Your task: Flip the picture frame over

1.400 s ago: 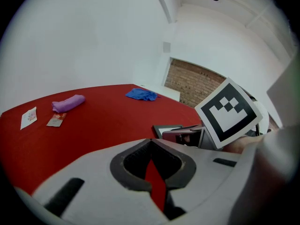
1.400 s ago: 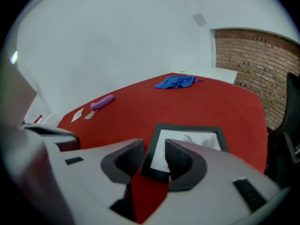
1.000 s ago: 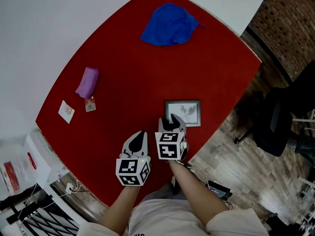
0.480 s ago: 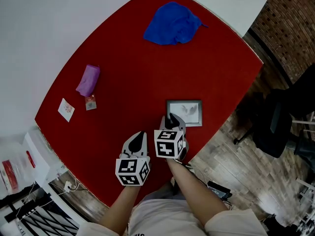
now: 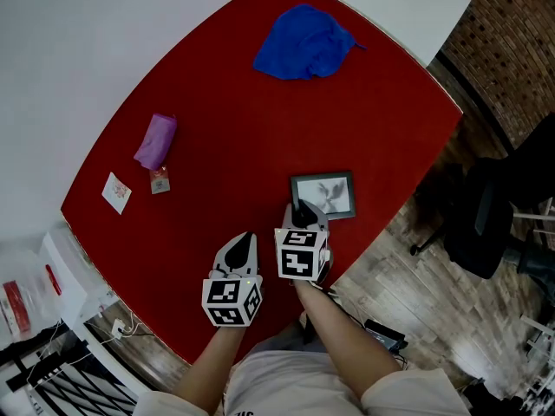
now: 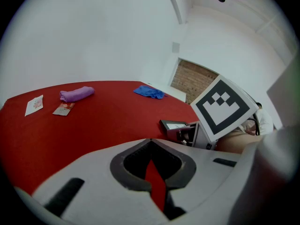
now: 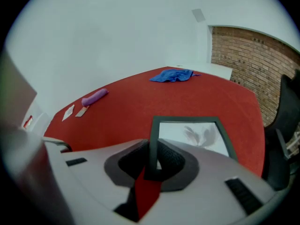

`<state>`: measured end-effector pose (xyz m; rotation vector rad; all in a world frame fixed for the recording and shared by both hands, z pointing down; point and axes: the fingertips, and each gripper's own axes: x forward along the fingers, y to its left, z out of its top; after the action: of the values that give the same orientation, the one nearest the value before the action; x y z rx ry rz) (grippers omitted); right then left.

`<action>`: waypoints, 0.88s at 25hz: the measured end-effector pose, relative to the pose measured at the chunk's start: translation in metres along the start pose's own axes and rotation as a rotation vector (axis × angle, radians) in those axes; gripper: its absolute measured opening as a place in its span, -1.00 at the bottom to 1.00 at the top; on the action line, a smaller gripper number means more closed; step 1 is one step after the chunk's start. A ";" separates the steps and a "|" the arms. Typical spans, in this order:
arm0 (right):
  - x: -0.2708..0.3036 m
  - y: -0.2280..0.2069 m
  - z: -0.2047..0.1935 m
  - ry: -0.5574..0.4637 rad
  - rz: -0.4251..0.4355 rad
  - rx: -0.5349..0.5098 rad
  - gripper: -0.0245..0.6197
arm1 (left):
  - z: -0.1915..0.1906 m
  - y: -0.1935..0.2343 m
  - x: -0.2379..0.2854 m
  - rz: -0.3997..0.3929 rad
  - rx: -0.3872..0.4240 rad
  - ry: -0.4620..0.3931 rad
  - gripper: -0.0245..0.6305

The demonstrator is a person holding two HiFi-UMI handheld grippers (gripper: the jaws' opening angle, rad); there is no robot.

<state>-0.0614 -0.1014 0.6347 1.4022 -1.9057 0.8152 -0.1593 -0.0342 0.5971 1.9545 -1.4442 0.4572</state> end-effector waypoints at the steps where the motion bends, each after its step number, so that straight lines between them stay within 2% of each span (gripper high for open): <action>1: -0.002 0.002 0.002 -0.008 0.014 0.022 -0.72 | 0.000 0.000 0.000 0.001 -0.001 0.002 -0.91; 5: -0.013 0.008 0.013 -0.040 0.078 0.100 -0.73 | -0.001 0.000 0.000 0.001 0.003 0.000 -0.91; 8: -0.027 0.017 0.028 -0.080 0.158 0.178 -0.72 | -0.001 -0.001 -0.001 0.001 0.005 0.001 -0.91; 13: -0.045 0.024 0.048 -0.127 0.340 0.358 -0.73 | -0.001 0.000 -0.001 0.002 0.011 0.003 -0.91; 17: -0.057 0.026 0.061 -0.158 0.480 0.457 -0.72 | -0.002 -0.005 0.002 -0.013 0.028 0.006 -0.91; 22: -0.067 0.031 0.073 -0.184 0.657 0.618 -0.73 | -0.003 -0.017 0.012 -0.057 0.107 0.014 -0.91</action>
<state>-0.0848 -0.1123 0.5345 1.1881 -2.4231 1.7572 -0.1385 -0.0376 0.6018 2.0672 -1.3768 0.5312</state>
